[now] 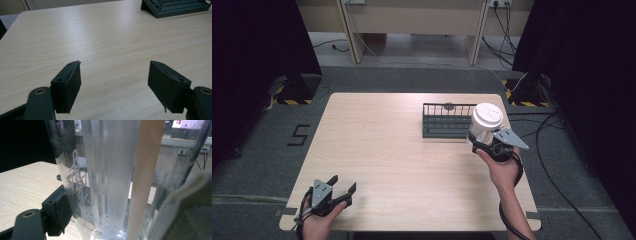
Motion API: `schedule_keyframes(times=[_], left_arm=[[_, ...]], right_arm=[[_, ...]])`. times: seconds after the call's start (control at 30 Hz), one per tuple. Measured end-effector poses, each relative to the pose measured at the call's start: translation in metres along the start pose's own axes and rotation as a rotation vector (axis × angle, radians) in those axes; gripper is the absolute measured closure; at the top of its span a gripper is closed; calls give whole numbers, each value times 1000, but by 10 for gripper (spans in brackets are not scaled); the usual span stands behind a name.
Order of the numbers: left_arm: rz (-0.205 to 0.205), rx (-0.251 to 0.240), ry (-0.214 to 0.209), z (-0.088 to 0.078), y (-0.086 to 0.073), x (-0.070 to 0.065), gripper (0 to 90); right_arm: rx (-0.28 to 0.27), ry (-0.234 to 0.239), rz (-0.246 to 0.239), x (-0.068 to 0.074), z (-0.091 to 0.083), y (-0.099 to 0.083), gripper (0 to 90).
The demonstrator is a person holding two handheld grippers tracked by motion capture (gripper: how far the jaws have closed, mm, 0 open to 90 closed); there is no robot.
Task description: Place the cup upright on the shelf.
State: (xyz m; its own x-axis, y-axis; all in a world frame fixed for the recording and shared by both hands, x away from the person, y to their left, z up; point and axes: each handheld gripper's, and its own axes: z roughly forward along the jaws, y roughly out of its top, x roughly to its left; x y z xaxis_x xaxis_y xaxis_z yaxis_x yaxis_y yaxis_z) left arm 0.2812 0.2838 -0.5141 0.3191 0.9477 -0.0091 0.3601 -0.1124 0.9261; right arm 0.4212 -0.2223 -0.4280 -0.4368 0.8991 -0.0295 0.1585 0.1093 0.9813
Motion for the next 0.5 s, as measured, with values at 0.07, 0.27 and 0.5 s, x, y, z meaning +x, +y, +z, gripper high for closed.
schedule_keyframes(times=[0.07, 0.27, 0.5], left_arm=[[0, -1, -1, 0, 0, 0, 262], [1, -2, -2, 0, 0, 0, 263], [0, -1, -5, 0, 0, -1, 263]], right_arm=[[-2, -3, -2, 0, 2, 3, 186], [-9, -6, -8, 1, 7, 11, 186], [-18, -7, -6, 2, 13, 18, 186]])
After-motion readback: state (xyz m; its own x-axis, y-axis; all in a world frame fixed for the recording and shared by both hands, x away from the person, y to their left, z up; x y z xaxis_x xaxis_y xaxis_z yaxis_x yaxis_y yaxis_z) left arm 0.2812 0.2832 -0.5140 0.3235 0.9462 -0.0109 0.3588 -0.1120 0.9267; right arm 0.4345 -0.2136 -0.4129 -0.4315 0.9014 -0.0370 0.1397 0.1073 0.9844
